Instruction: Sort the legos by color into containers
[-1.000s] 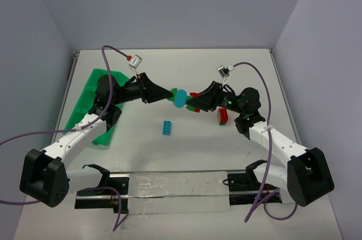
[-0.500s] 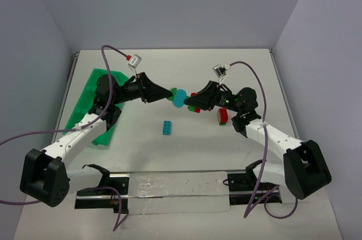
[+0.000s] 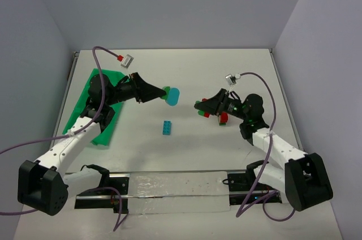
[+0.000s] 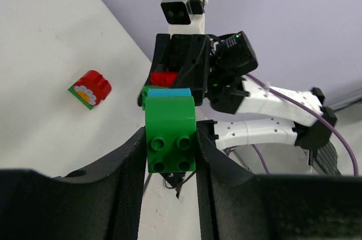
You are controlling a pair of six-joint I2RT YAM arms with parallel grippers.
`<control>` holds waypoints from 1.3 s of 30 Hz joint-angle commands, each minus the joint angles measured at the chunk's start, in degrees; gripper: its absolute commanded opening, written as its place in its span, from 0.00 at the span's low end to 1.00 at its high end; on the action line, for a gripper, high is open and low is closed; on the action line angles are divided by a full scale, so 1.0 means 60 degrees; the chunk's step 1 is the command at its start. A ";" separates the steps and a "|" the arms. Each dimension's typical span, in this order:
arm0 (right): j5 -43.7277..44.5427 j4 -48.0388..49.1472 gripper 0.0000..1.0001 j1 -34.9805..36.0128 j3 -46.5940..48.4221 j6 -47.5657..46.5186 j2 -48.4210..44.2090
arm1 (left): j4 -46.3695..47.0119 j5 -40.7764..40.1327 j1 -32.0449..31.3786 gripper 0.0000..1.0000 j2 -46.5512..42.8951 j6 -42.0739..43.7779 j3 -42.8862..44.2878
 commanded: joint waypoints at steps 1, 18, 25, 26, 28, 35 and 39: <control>0.3688 -0.6422 0.00 0.0775 0.1698 -0.4273 -0.0384 | -0.1581 -0.0950 0.0120 0.00 -0.0069 0.0902 0.0828; 1.0043 -1.0106 0.39 0.3764 0.5365 -0.5110 0.5104 | -0.3077 -0.2422 0.0120 0.00 -0.0014 0.1044 0.0803; 0.9946 -1.0001 0.57 0.3828 0.5567 -0.4950 0.5828 | -0.3108 -0.2428 0.0120 0.00 -0.0072 0.1031 0.0702; 0.9936 -1.0018 0.60 0.3828 0.5611 -0.4950 0.5878 | -0.3095 -0.2428 0.0120 0.00 -0.0067 0.1022 0.0693; 0.9897 -1.0048 0.64 0.3828 0.5671 -0.4970 0.5968 | -0.3035 -0.2388 0.0120 0.00 -0.0047 0.1002 0.0663; 1.0092 -1.0808 0.76 0.3828 0.6192 -0.5103 0.4740 | -0.3285 -0.2454 0.0117 0.00 -0.0185 0.1175 0.0733; 1.0121 -1.1225 0.77 0.3828 0.6673 -0.5509 0.3397 | -0.3348 -0.2442 0.0120 0.00 -0.0175 0.1249 0.0825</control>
